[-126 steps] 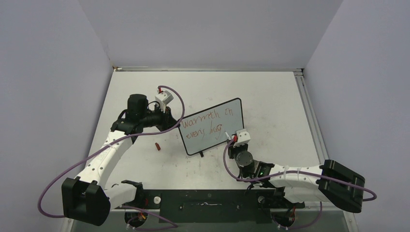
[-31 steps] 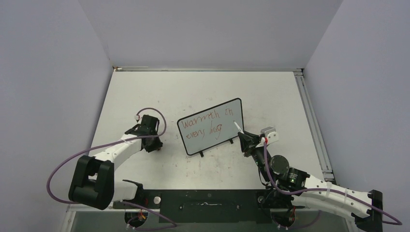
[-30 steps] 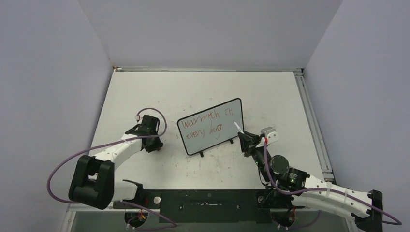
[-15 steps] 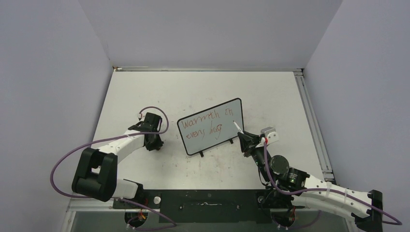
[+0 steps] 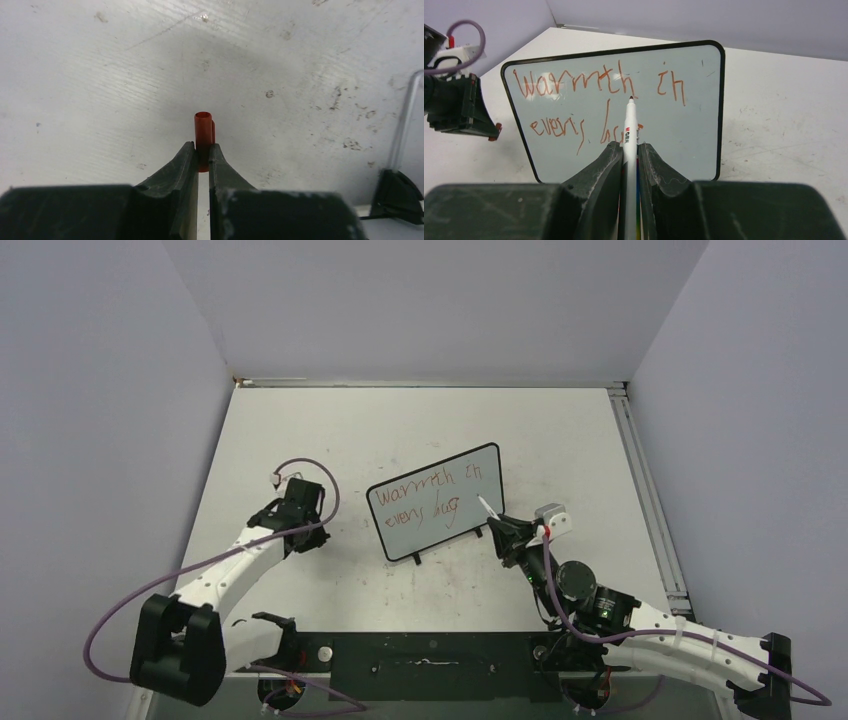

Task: Write a sentence on the whiteboard
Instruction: Close the whiteboard marker at the center of the board.

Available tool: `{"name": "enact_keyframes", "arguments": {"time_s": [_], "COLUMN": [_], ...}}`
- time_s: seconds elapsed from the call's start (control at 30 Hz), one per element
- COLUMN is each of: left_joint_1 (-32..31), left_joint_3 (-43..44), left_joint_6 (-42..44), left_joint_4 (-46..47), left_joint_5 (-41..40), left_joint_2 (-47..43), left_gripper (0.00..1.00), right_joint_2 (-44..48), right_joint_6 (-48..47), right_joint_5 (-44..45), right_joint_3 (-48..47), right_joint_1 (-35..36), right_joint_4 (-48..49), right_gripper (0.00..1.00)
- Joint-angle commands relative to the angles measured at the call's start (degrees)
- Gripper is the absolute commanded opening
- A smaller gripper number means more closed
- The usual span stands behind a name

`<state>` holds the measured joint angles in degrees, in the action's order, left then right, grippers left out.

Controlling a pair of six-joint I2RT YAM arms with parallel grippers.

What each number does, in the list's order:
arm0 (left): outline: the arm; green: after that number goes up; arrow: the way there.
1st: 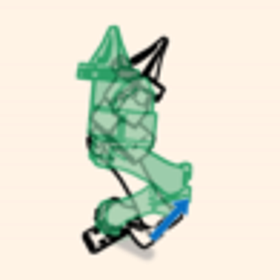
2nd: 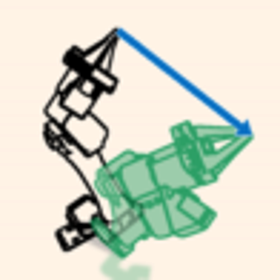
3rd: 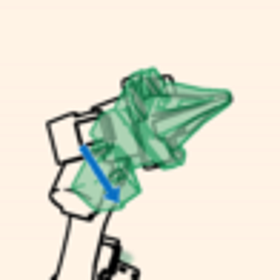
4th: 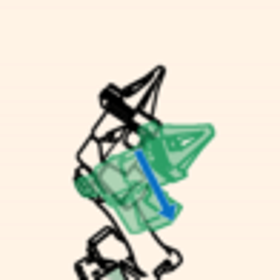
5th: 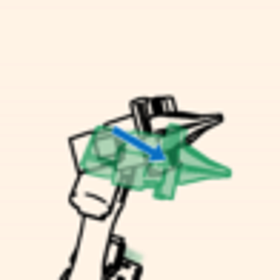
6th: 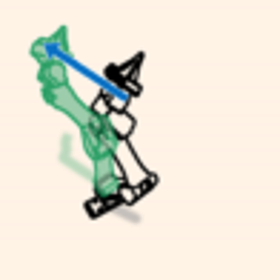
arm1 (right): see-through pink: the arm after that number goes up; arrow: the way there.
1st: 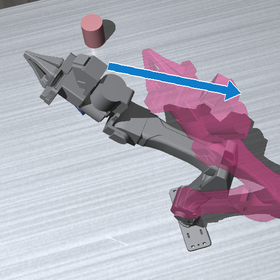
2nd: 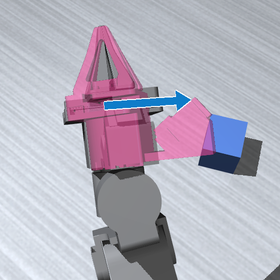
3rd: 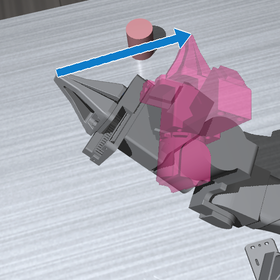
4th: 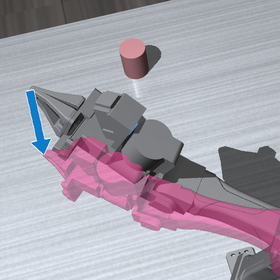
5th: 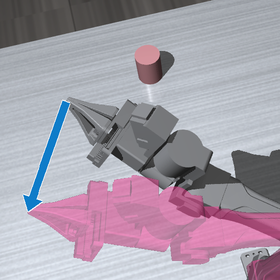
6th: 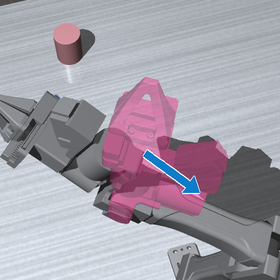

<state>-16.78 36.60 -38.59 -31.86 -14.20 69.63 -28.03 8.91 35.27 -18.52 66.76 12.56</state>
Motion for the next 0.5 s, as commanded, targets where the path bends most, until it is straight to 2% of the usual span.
{"name": "enact_keyframes", "arguments": {"time_s": [0.0,0.17,0.33,0.47], "left_joint_1": [0.25,0.12,-0.57,-3.63], "left_joint_3": [3.17,7.34,11.08,13.18], "left_joint_6": [0.5,7.42,15.83,22.07], "left_joint_4": [-3.63,-4.65,-4.77,-3.42], "left_joint_5": [-3.72,-2.29,5.08,11.19], "left_joint_2": [-9.57,-19.7,-25.94,-29.67], "left_gripper": [0.0,0.0,0.0,0.0], "right_joint_2": [-0.12,-0.52,-4.59,-6.59], "right_joint_6": [2.6,5.42,7.8,8.31], "right_joint_5": [-4.39,-11.7,-20.66,-28.27], "right_joint_3": [-3.32,-7.25,-14.34,-17.51], "right_joint_1": [0.1,-0.39,-4.52,-7.84], "right_joint_4": [-3.12,-9.82,-19.07,-20.81], "right_gripper": [0.05,0.05,0.05,0.05]}}
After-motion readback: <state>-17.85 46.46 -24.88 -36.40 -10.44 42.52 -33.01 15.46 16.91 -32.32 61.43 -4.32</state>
